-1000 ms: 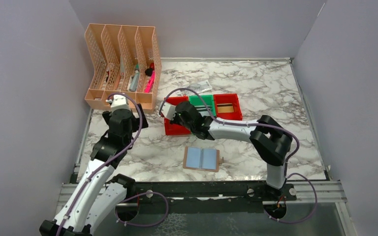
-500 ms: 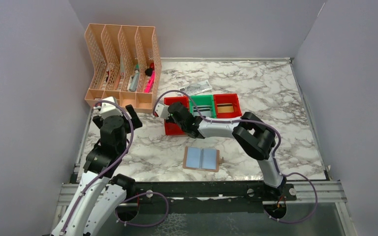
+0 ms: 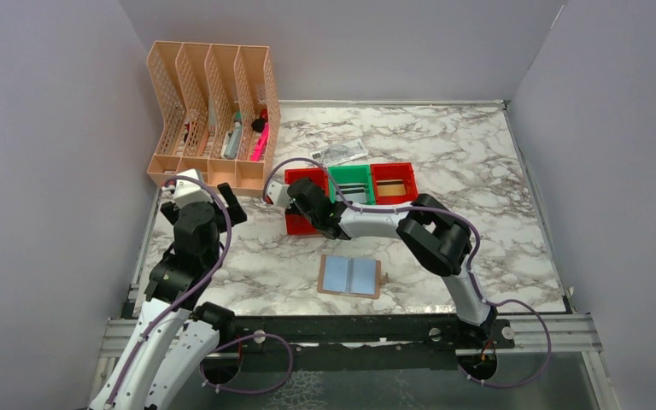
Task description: Take the credit cards out of the card holder
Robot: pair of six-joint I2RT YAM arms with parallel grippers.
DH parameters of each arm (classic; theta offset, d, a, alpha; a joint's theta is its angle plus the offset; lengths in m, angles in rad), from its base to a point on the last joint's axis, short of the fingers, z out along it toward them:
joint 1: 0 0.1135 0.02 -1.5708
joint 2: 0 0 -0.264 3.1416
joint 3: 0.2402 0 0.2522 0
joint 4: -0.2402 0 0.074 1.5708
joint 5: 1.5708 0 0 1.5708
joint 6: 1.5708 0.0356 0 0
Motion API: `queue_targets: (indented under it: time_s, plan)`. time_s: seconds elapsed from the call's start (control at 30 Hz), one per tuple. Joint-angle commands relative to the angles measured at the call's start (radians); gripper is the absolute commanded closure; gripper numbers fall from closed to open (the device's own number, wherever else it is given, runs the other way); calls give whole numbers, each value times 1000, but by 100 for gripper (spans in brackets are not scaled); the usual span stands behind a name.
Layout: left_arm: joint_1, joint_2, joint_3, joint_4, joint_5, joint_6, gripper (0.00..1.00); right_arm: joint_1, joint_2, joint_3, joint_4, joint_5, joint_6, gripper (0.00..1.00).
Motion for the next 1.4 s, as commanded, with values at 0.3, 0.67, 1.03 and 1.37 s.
queue_targets:
  time_s: [0.3, 0.67, 1.03, 1.37]
  plan:
    - [8, -7, -11, 16, -12, 1, 1, 3, 28, -8, 39, 2, -10, 72]
    - [8, -8, -11, 16, -10, 3, 1, 3, -10, -23, 41, -61, 41, 63]
    - [8, 6, -12, 17, 2, 6, 1, 4, -96, -57, 70, -72, 122, 59]
    - [9, 55, -11, 23, 40, 15, 1, 4, -584, -395, -99, -2, 874, 49]
